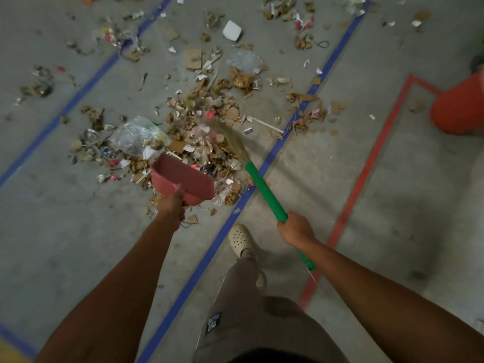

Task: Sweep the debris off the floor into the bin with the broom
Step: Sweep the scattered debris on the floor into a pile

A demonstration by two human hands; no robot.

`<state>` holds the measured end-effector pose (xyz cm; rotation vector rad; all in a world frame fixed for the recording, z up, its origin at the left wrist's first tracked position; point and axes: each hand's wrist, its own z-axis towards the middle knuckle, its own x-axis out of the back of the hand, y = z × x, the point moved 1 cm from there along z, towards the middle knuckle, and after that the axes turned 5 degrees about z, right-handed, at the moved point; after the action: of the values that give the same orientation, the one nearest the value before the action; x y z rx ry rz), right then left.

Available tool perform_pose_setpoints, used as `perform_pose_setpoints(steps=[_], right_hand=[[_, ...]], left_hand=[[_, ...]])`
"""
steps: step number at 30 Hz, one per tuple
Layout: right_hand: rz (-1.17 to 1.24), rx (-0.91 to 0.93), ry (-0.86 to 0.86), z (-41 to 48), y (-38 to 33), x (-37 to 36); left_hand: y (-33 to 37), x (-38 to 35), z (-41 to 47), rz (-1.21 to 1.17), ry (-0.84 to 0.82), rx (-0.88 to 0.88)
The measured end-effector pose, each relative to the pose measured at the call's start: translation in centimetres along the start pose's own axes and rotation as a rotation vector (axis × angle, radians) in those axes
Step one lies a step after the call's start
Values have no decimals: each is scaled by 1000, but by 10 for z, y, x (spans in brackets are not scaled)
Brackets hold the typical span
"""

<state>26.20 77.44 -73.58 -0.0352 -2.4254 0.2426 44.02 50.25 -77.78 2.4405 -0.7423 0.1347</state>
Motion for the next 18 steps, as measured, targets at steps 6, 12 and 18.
perform_pose_setpoints(steps=[6, 12, 18], right_hand=[[228, -149, 24, -40, 58, -39], [434, -368, 44, -78, 115, -83], [470, -560, 13, -76, 98, -122]], left_hand=[[-19, 26, -37, 65, 15, -55], [-36, 61, -49, 182, 0, -89], [-36, 86, -2, 300, -62, -74]])
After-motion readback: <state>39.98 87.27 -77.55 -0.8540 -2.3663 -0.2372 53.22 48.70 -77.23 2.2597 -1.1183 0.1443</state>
